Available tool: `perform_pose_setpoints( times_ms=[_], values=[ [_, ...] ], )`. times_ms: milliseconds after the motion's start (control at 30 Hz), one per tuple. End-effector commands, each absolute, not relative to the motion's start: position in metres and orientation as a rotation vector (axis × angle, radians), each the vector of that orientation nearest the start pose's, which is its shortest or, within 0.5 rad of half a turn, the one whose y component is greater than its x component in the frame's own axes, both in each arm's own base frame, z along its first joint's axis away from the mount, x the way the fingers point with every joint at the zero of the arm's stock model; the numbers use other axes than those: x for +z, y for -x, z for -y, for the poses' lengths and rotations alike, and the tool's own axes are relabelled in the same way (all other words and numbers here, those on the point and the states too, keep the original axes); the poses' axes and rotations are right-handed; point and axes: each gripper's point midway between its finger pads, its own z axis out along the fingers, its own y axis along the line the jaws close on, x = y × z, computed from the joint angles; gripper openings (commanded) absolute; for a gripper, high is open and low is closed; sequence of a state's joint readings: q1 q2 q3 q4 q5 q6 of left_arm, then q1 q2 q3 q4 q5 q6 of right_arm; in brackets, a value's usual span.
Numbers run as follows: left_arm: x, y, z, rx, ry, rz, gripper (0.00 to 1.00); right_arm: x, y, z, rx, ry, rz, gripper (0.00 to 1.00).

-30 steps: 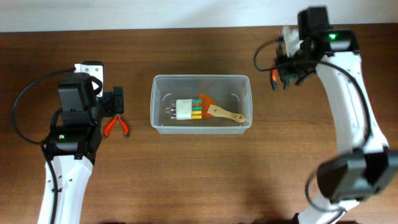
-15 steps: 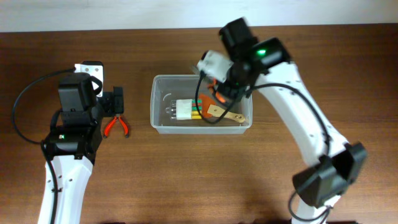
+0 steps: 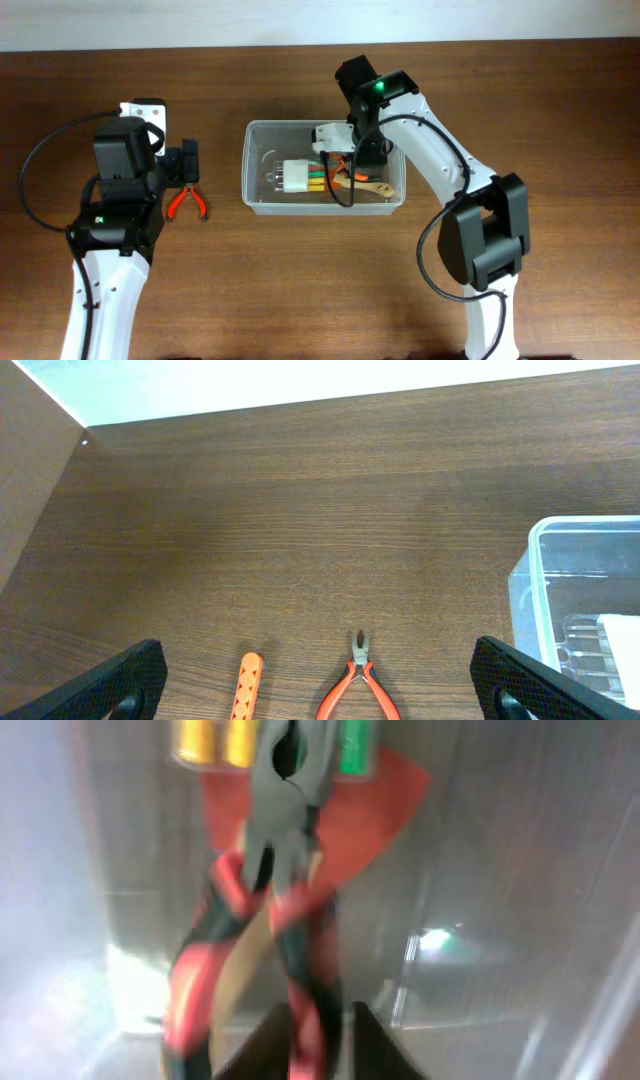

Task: Pack container
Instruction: 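Carry the pliers into the container and open the right gripper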

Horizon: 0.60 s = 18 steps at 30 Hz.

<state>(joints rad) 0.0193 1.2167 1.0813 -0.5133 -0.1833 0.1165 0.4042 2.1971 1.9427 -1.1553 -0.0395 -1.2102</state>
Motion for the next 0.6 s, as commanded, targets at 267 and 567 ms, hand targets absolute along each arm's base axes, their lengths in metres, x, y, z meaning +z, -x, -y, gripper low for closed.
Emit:
perform_pose_setpoints(
  times_ms=[267, 567],
  values=[
    [0.249, -0.375, -0.040, 0.288, -0.019, -2.202, 0.99, 0.168, -0.473, -0.166, -0.318, 1.535, -2.288, 0.98],
    [0.249, -0.375, -0.040, 0.288, -0.020, -2.202, 0.99, 0.260, -0.472, -0.081, -0.100, 0.378, -2.592, 0.98]
  ],
)
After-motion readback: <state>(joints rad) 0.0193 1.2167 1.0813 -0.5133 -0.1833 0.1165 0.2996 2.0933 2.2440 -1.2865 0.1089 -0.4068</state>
